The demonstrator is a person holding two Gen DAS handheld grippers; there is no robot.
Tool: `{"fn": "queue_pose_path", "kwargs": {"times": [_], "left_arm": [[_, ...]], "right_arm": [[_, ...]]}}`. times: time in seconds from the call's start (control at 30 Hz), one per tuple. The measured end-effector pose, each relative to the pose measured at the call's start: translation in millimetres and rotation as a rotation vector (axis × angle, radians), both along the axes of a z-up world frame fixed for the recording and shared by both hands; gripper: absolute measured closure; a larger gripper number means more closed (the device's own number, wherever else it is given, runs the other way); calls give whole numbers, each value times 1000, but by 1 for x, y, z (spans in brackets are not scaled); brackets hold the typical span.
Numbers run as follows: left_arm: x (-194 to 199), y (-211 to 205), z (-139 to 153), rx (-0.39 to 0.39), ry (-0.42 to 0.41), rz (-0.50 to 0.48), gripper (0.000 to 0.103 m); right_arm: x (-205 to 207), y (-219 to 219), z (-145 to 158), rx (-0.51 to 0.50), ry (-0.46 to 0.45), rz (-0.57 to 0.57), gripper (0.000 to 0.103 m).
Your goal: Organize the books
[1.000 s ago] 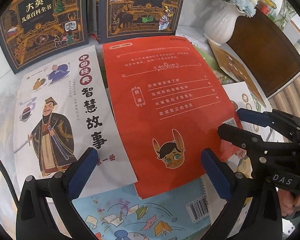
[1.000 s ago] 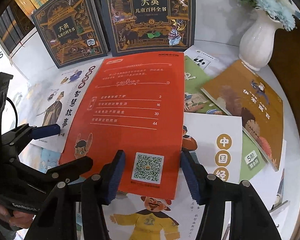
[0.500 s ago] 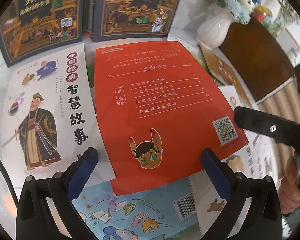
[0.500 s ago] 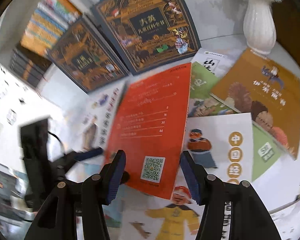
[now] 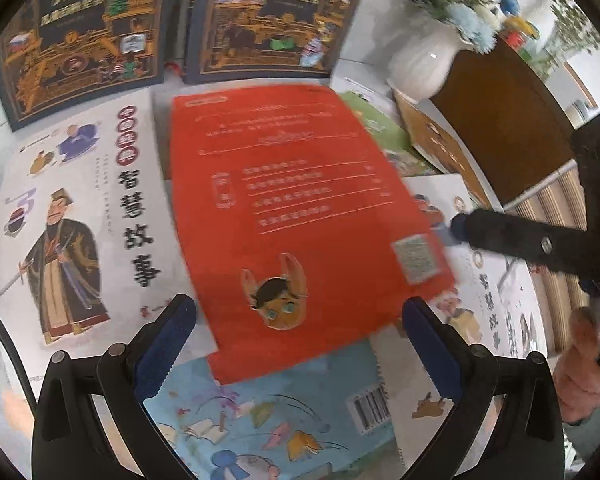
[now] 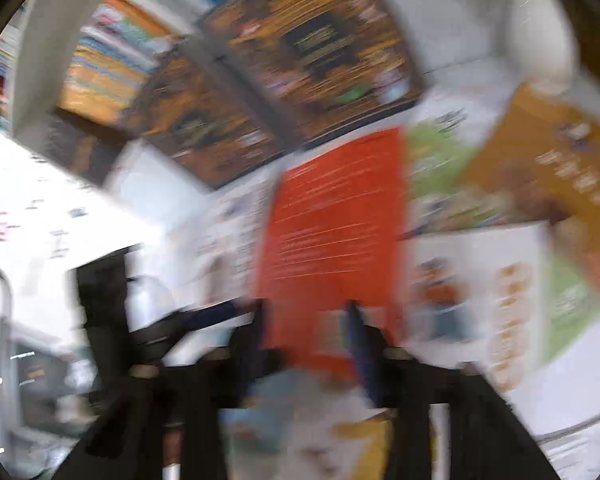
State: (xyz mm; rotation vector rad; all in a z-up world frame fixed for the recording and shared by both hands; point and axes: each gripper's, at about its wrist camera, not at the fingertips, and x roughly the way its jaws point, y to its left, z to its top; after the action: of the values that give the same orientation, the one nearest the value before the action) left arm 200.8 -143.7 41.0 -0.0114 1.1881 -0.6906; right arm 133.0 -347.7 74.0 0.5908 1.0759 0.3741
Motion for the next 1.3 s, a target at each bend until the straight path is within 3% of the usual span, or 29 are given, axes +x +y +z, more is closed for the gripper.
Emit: {"fn": "queue_pose_path", "kwargs": {"times": [0.07,0.1,0.13,0.23,0.33,0.5,0.6,0.73,0.97,1.17,1.3], "left_arm": [[-7,-9,1,6,4,-43,1],[-10,-12,2,20,-2,-44,1],[-13,-13,2,27,-4,-41,1],[-17,-1,4,6,9,1,1],[-10,18,10,-7,2,67,1],[10,25,19,-24,-10,104,1],[16,21,25,2,-47,108,1],[29,16,-4,51,42,112,1],[25,-6,-12,117,4,52,1],[9,8,-8,12,72,72,1],[-30,8,-8,30,64,42,1]], "right_arm": [[-6,14,6,-119,-14,6,73],[-9,24,8,-241,-21,7,73],[-11,25,6,-268,-10,0,73],[-12,7,-12,-226,59,-47,73],[-5,-7,-26,-326,84,-81,73],[14,-7,-26,-373,58,-72,73],[33,-7,-27,-354,61,-59,73],[58,-8,-33,-357,80,-42,73],[83,6,-40,-347,90,11,71],[56,-6,-26,-283,82,13,71],[15,-6,-18,-277,88,27,71]]}}
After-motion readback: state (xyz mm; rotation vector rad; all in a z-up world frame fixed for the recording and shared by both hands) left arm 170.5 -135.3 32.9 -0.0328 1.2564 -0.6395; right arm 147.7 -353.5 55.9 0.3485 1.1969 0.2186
